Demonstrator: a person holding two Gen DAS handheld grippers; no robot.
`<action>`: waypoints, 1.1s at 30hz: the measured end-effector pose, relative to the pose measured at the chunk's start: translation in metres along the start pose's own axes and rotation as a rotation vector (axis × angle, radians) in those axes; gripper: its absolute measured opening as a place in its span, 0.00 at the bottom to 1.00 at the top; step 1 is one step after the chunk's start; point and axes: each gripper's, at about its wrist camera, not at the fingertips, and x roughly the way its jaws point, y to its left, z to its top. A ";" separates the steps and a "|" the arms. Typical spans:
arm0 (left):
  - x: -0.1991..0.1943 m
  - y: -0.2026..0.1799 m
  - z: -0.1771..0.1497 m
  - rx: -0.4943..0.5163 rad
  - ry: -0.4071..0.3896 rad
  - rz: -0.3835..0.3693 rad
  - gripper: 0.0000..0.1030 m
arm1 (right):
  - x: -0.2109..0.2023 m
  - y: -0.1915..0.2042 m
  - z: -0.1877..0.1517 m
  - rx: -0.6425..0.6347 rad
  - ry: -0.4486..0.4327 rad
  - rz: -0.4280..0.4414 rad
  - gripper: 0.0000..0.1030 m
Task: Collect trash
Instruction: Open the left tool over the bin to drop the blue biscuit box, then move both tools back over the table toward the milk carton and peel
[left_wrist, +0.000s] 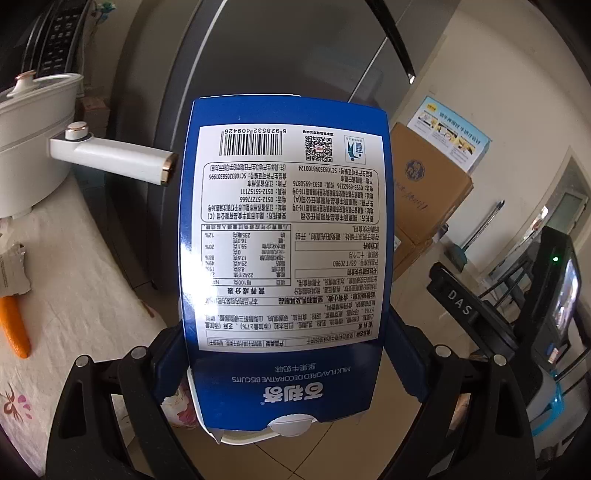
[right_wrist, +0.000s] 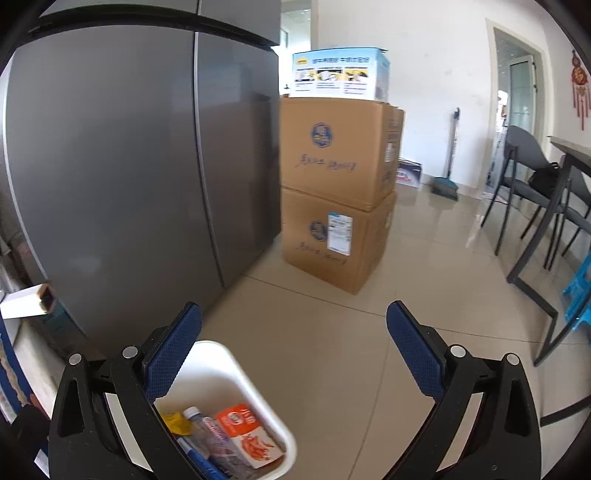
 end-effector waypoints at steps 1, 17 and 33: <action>0.002 0.000 0.000 0.003 0.003 0.003 0.86 | 0.001 -0.004 0.001 0.009 0.002 -0.013 0.93; 0.045 0.001 0.002 -0.018 0.065 0.087 0.89 | 0.010 -0.012 -0.002 -0.014 0.038 -0.025 0.93; -0.006 0.046 0.006 -0.044 -0.015 0.222 0.91 | -0.022 0.050 -0.013 -0.118 0.013 0.123 0.93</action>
